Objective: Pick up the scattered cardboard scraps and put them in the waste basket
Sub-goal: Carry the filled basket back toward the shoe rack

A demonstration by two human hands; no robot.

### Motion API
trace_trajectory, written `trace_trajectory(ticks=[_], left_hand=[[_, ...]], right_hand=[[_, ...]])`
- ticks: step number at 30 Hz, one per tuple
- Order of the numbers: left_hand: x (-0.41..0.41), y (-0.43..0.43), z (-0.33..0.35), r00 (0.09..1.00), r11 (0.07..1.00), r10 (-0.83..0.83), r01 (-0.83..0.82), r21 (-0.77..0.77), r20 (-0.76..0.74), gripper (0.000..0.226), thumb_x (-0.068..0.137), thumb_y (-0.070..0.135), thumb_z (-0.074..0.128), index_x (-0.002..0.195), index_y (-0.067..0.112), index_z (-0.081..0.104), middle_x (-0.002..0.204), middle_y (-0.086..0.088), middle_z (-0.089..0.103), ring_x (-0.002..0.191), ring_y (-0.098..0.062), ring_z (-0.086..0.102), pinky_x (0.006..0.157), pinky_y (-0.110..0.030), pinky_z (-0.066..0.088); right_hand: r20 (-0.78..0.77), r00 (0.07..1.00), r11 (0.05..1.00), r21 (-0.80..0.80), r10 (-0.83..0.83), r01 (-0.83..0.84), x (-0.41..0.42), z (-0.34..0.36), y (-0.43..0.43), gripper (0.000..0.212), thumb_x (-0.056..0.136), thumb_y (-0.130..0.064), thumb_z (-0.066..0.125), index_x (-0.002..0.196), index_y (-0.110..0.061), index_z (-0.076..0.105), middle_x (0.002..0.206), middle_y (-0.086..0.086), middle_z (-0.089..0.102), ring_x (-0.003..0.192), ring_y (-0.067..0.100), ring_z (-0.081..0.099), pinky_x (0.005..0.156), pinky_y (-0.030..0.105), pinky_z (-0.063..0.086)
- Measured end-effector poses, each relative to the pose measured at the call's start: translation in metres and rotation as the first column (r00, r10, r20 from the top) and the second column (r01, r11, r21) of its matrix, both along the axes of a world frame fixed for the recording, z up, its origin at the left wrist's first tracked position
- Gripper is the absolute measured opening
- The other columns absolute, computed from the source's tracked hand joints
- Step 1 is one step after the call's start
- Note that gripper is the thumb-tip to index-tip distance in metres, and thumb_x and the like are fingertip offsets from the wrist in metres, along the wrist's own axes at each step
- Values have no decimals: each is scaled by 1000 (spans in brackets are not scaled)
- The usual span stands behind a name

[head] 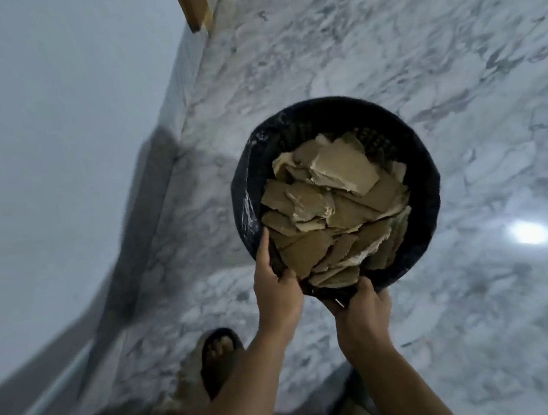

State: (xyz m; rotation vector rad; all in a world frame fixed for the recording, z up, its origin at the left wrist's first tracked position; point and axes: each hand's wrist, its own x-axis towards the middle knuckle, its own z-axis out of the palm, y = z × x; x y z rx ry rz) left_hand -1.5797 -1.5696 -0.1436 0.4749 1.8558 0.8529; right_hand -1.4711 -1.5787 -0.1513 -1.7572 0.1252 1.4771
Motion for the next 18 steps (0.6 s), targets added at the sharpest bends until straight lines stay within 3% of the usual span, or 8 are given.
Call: trace_trajectory(ticks=[3,6,8,13,14,18], left_hand=[[8,-35,54,998,984,-66,64,-167,-6,77,97,-4,46,150,48,27,152,6,39,129,-12,48,101,-39,52],[22,-53,131,995,957,-97,101,-273,26,79,96,-4,47,148,51,27,151,3,41,112,-16,61,68,-27,57],[35,-52,203,990,946,-121,138,-293,76,80,96,-4,48,146,54,26,150,-4,46,105,-25,65,60,-30,58],[83,-24,393,983,942,-181,184,-282,38,76,97,-4,42,154,43,24,159,-3,31,72,1,52,54,-16,49],[93,-14,425,983,947,-182,185,-262,34,76,96,-4,42,154,43,24,160,-3,31,74,0,53,55,-16,49],[137,25,527,985,978,-172,174,-119,25,80,92,-7,38,153,44,26,159,-6,32,108,-28,62,68,-32,55]], right_hand=[[-24,999,982,-185,-48,42,12,55,-37,43,103,-8,39,145,-20,42,133,13,56,110,38,62,66,39,60],[-21,995,943,-323,-95,83,23,131,-57,45,101,-5,41,145,-15,43,133,16,56,107,42,61,65,42,60],[-33,987,939,-316,-158,139,36,203,-60,42,99,-2,41,140,-11,48,128,20,59,102,44,63,63,45,60],[-94,983,964,-230,-156,131,86,382,-43,37,97,-7,44,133,-10,53,117,21,63,97,42,66,73,53,60],[-107,981,972,-192,-161,138,97,412,-36,38,97,-7,44,134,-10,52,119,22,62,98,43,66,71,52,60],[-126,983,990,17,-133,136,140,514,7,39,98,-5,45,135,-14,52,122,19,62,98,39,67,65,44,61]])
